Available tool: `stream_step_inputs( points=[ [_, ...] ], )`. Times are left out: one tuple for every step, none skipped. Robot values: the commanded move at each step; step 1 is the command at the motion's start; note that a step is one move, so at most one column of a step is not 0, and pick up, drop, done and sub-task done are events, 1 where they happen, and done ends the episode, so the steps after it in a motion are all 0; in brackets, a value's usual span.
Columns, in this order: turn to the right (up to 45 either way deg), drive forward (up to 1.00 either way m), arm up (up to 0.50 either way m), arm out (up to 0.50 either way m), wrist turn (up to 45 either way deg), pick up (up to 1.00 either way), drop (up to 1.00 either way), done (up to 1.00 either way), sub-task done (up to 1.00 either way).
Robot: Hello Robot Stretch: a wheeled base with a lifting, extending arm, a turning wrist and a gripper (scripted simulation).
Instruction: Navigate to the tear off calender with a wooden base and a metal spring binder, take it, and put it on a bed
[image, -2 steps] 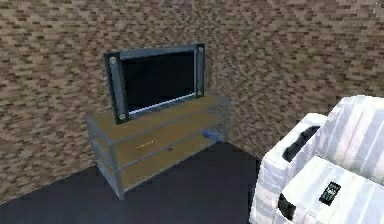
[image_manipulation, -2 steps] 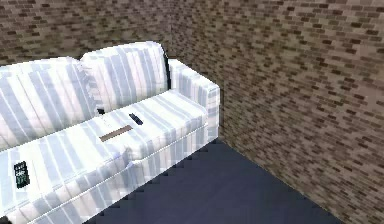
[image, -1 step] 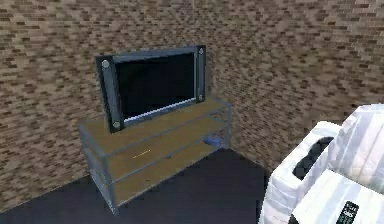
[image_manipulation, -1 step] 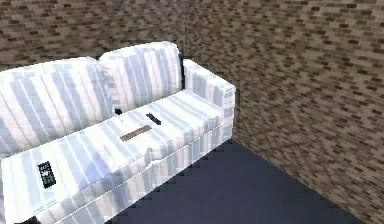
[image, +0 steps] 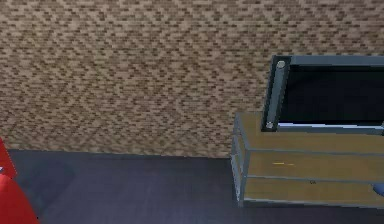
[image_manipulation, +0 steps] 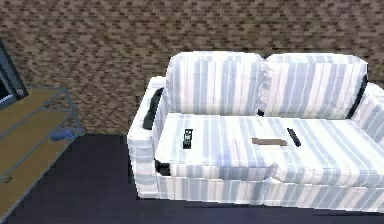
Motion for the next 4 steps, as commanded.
stream_step_inputs(
  points=[
    [-6.0, 0.0, 0.0, 0.0, 0.0, 0.0, 0.0, 0.0, 0.0],
    [0.0, 0.75, 0.0, 0.0, 0.0, 0.0, 0.0, 0.0, 0.0],
    [-45.0, 0.0, 0.0, 0.0, 0.0, 0.0, 0.0, 0.0, 0.0],
    [-3.0, 0.0, 0.0, 0.0, 0.0, 0.0, 0.0, 0.0, 0.0]
  ],
)
